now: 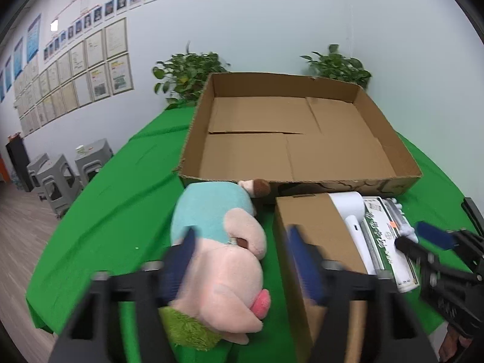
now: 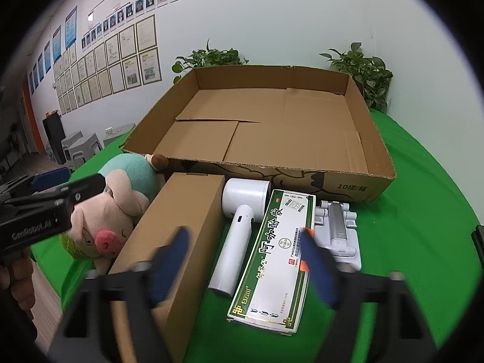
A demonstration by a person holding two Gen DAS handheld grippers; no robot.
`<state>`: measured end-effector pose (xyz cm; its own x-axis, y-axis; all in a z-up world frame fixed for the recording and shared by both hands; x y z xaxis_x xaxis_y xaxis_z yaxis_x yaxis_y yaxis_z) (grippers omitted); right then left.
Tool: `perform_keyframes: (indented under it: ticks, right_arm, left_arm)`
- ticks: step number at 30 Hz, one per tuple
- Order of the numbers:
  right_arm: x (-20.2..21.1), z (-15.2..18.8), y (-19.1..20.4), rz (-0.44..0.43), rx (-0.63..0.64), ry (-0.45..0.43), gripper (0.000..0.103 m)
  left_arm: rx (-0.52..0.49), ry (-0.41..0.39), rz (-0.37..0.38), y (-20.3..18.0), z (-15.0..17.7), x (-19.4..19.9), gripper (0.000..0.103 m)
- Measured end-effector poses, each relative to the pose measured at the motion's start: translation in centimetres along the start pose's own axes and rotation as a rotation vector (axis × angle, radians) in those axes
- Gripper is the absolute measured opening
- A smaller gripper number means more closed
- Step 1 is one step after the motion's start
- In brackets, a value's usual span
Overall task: Organize objects
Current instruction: 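Move both grippers toward the plush pig and long brown box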
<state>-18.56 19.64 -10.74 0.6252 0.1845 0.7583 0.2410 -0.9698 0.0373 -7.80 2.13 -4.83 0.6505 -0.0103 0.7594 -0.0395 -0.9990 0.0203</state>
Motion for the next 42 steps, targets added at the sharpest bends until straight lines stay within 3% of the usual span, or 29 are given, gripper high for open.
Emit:
perform_keyframes:
  ticks: [1, 2, 4, 5, 6, 7, 8, 9, 13, 20, 42]
  right_arm:
    - [-0.1, 0.0, 0.0, 0.001, -0.001, 0.007, 0.025]
    - [-0.2, 0.0, -0.1, 0.006, -0.002, 0.009, 0.007]
    - [-0.2, 0.1, -0.3, 0.014, -0.001, 0.009, 0.008]
    - [-0.2, 0.2, -0.3, 0.005, -0.004, 0.011, 0.008]
    - [-0.2, 0.2, -0.3, -0.008, -0.013, 0.014, 0.021]
    - [-0.2, 0.2, -0.4, -0.007, -0.018, 0.019, 0.036]
    - [-0.2, 0.1, -0.5, -0.003, -0.021, 0.019, 0.078]
    - [-0.1, 0.1, -0.6, 0.003, -0.027, 0.013, 0.098]
    - [0.3, -0.3, -0.9, 0.013, -0.038, -0.010, 0.103]
    - [-0.1, 0.0, -0.2, -0.042, -0.041, 0.014, 0.102]
    - [-0.3, 0.3, 0.2, -0.048, -0.049, 0.024, 0.102]
  left_arm:
    - [-0.003, 0.005, 0.015, -0.1, 0.1, -0.1, 0.022]
    - [-0.001, 0.010, 0.026, -0.1, 0.3, -0.1, 0.016]
    - [-0.007, 0.005, 0.027, -0.2, 0.4, 0.0, 0.017]
    - [-0.007, -0.007, 0.019, -0.1, 0.4, 0.2, 0.026]
    - [-0.003, -0.011, 0.012, 0.0, 0.3, 0.2, 0.037]
    - [0.003, -0.018, 0.008, 0.2, 0.2, 0.4, 0.070]
    - [0.017, -0.037, 0.002, 0.4, 0.0, 0.8, 0.099]
    - [0.030, -0.054, -0.004, 0.7, -0.1, 1.2, 0.103]
    - [0.040, -0.063, -0.003, 1.3, -0.2, 2.0, 0.102]
    - [0.039, -0.052, 0.031, 1.8, 0.6, 2.2, 0.102]
    - [0.004, -0.016, 0.114, 0.5, 0.3, 1.1, 0.102]
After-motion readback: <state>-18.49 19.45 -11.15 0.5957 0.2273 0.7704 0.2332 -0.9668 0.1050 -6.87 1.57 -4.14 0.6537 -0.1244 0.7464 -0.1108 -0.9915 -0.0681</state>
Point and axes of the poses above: each gripper's, at about its wrist camera, not at the fingertips, and x roughly against the way its jaws point, y to its left, z to its underside, the point moved 9 cm from there along -x, roughly the way its jaws point, and after that the axes turned 12 degrees about y, right-handed, at the moved point
